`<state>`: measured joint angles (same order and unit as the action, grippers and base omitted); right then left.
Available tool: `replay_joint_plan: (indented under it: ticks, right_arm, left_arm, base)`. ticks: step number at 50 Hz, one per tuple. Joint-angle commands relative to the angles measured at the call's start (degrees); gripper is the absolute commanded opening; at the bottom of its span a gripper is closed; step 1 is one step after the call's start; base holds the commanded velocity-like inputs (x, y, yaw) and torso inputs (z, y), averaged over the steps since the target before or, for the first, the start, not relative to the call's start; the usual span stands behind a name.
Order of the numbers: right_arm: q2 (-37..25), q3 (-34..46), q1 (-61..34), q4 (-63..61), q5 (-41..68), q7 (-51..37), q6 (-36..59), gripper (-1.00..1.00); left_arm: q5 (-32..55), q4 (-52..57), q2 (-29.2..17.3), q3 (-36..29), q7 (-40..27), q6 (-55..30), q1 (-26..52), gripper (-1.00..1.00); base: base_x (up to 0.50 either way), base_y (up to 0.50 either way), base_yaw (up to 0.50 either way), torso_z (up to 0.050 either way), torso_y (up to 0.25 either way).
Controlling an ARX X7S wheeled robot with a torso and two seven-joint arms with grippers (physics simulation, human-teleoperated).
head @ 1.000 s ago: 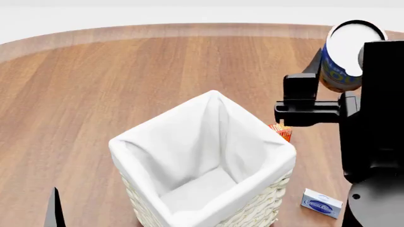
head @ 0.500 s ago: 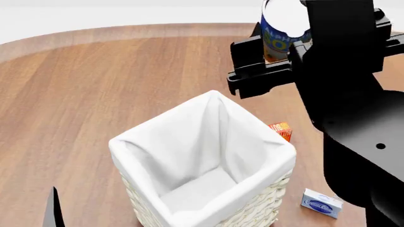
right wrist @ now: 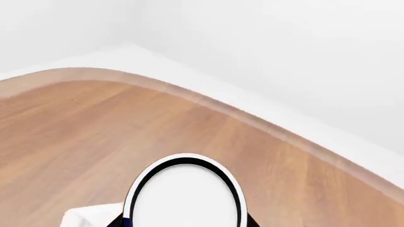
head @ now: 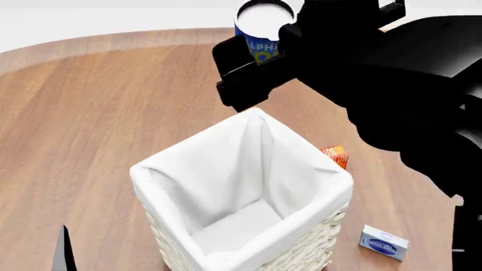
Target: Pick up the alphabet soup and put it in the basket.
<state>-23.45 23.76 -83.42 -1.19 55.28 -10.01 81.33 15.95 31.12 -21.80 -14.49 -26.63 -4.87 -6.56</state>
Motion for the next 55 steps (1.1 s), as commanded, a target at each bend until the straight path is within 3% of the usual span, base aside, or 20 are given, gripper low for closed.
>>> replay_joint_plan:
  ticks: [1, 10, 29, 55]
  right_arm:
    - [0.9, 11.3, -8.0, 8.4, -4.8, 14.0, -2.4, -1.00]
    - [2.3, 21.3, -13.9, 19.5, -11.2, 23.2, -8.7, -1.00]
    - [7.4, 37.5, -14.8, 29.0, -16.1, 40.4, -15.8, -1.00]
    - [11.2, 47.5, -14.8, 40.0, -22.6, 49.4, -24.5, -1.00]
  left_arm:
    - [0.3, -2.5, 1.2, 1.6, 3.1, 0.6, 1.5, 1.00]
    - [0.8, -4.8, 1.5, 1.4, 3.6, 1.4, 1.9, 1.00]
    - [1.8, -6.0, 1.3, 1.6, 3.9, 2.1, 2.0, 1.00]
    - [2.0, -10.5, 1.9, 0.7, 4.4, 3.0, 3.2, 1.00]
  base:
    - [0.00, 0.00, 0.00, 0.000, 0.000]
    - [0.00, 0.00, 0.00, 0.000, 0.000]
    - [0.00, 0.00, 0.00, 0.000, 0.001]
    - [0.00, 0.00, 0.00, 0.000, 0.001]
